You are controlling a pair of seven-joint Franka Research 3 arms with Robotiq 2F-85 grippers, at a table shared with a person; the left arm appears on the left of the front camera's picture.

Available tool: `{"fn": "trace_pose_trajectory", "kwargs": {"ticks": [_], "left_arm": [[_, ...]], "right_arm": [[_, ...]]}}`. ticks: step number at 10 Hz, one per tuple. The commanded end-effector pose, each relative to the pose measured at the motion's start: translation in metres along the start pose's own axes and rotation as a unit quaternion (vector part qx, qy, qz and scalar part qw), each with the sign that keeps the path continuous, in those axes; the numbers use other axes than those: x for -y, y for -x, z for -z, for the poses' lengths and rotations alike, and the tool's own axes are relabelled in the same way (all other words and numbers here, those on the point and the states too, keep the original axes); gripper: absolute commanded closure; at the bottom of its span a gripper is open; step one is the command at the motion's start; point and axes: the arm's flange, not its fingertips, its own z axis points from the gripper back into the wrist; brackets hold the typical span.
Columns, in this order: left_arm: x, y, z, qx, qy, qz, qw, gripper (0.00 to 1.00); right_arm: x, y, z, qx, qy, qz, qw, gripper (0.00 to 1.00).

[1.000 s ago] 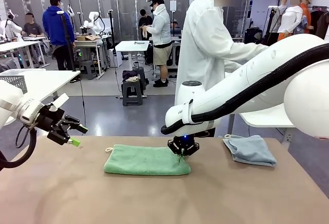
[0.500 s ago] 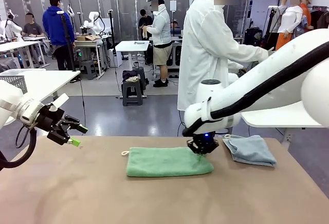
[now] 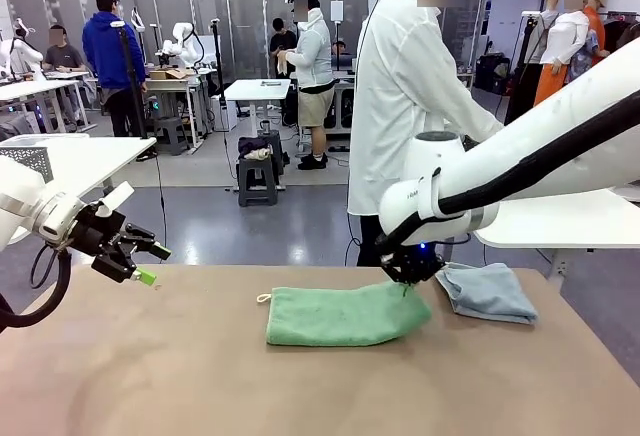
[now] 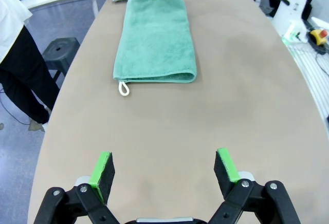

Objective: Fold the towels and place them in the basket.
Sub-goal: When a person lays out a Towel with hook on the table, fold it in half twice.

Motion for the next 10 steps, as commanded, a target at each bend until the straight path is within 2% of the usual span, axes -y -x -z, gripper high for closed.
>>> {"fn": "trace_pose_trajectory", "kwargs": {"ticks": [1,2,4,6,7,10], "left_arm": [[0.0,0.0,0.0,-0.001,-0.001,0.001,1.0,0.02],[0.0,0.0,0.0,-0.001,-0.001,0.001,1.0,0.02],[0.0,0.0,0.0,-0.001,-0.001,0.001,1.0,0.02],[0.0,0.0,0.0,-0.001,-0.001,0.001,1.0,0.02],[0.0,0.0,0.0,-0.001,-0.001,0.001,1.0,0.02],[0.0,0.0,0.0,-0.001,-0.001,0.001,1.0,0.02]], "right_arm": [[-0.027,0.016,-0.04,0.026,0.021,0.024,0.999,1.0],[-0.055,0.02,-0.062,0.036,0.032,0.031,0.998,1.0],[-0.116,0.018,-0.076,0.039,0.055,0.03,0.997,1.0],[-0.18,0.008,-0.056,0.037,0.088,0.036,0.995,1.0],[-0.201,0.004,-0.042,0.039,0.092,0.037,0.994,1.0],[-0.239,-0.006,-0.016,0.005,0.1,0.052,0.994,1.0]]}}
